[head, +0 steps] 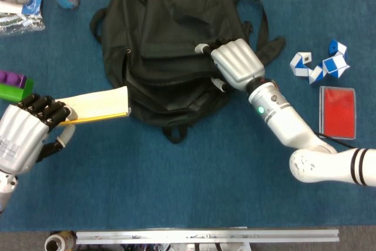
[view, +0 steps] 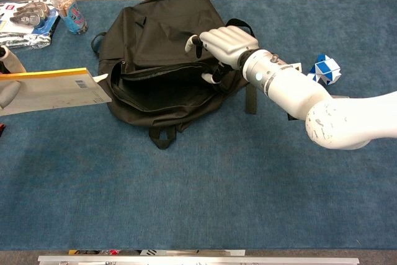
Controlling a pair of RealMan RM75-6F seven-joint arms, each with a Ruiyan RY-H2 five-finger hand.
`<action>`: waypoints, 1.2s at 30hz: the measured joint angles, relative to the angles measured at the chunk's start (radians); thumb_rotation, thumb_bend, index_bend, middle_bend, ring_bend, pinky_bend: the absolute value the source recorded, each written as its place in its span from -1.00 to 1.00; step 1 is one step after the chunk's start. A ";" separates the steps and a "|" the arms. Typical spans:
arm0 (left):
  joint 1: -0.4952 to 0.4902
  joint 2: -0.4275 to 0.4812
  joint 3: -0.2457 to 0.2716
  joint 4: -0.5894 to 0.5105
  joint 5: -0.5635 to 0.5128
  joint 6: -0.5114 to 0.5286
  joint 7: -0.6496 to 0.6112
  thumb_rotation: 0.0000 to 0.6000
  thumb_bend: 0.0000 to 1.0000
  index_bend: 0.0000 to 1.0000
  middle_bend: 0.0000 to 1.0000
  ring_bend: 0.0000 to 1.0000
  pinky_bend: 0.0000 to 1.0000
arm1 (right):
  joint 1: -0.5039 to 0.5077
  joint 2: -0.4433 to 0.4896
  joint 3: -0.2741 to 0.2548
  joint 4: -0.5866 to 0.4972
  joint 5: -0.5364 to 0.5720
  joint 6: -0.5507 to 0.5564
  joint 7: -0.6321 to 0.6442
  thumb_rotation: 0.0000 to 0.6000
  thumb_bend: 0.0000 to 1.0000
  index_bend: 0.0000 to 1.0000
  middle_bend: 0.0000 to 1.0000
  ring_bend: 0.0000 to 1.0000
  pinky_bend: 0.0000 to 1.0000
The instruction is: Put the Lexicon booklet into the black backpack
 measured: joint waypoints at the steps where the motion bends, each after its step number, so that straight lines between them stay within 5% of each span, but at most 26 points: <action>1: -0.001 -0.001 -0.001 0.000 0.000 -0.001 0.000 1.00 -0.16 0.32 0.22 0.02 0.07 | 0.004 -0.004 -0.002 0.006 0.006 -0.004 -0.001 1.00 -0.33 -0.48 -0.30 -0.49 -0.26; 7: -0.001 -0.005 -0.004 0.004 -0.008 -0.009 -0.001 1.00 -0.16 0.32 0.22 0.02 0.07 | 0.031 -0.060 -0.018 0.034 0.042 -0.018 -0.004 1.00 -0.28 -0.43 -0.28 -0.48 -0.22; 11: 0.003 -0.005 -0.003 0.011 -0.011 -0.005 -0.008 1.00 -0.16 0.32 0.22 0.02 0.07 | 0.049 -0.108 -0.025 0.063 0.053 0.000 -0.019 1.00 0.02 -0.24 -0.17 -0.40 -0.11; 15: 0.005 -0.004 -0.003 0.018 -0.012 0.000 -0.017 1.00 -0.15 0.32 0.22 0.02 0.07 | 0.062 -0.145 -0.026 0.094 0.052 0.039 -0.037 1.00 0.36 0.11 0.00 -0.21 0.14; 20: -0.001 -0.003 -0.005 0.023 -0.005 0.002 -0.026 1.00 -0.16 0.32 0.22 0.02 0.07 | 0.076 -0.166 -0.014 0.120 0.068 0.071 -0.073 1.00 0.49 0.42 0.18 0.00 0.53; 26: -0.024 -0.001 -0.010 0.030 0.010 -0.005 -0.058 1.00 -0.15 0.32 0.22 0.02 0.07 | 0.088 -0.172 0.054 0.112 0.129 0.101 -0.076 1.00 0.56 0.61 0.35 0.21 0.82; 36: -0.083 -0.009 -0.021 0.047 0.065 0.008 -0.147 1.00 -0.16 0.33 0.22 0.02 0.07 | 0.131 -0.198 0.196 0.081 0.252 0.218 -0.111 1.00 0.66 0.65 0.40 0.31 0.91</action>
